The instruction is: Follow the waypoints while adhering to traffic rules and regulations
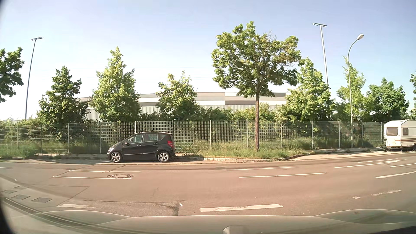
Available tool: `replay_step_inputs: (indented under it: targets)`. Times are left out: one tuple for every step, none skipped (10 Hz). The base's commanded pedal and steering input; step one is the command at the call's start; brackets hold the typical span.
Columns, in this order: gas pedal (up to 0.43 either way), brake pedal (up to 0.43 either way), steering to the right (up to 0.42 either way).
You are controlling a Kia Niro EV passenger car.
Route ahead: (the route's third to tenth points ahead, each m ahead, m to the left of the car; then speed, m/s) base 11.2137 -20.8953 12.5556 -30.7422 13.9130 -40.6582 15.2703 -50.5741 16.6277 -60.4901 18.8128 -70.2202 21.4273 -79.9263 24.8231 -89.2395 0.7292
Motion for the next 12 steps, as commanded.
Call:
replay_step_inputs:
  targets:
    - [0.0,0.0,0.656]
    - [0.0,0.0,0.654]
    - [0.0,0.0,0.654]
    - [0.0,0.0,0.656]
    - [0.0,0.0,0.664]
    - [0.0,0.0,0.691]
    - [0.0,0.0,0.723]
    - [0.059,0.0,0.733]
    - [0.13,0.0,0.73]
    - [0.157,0.0,0.726]
    - [0.169,0.0,0.721]
    - [0.169,0.0,0.718]
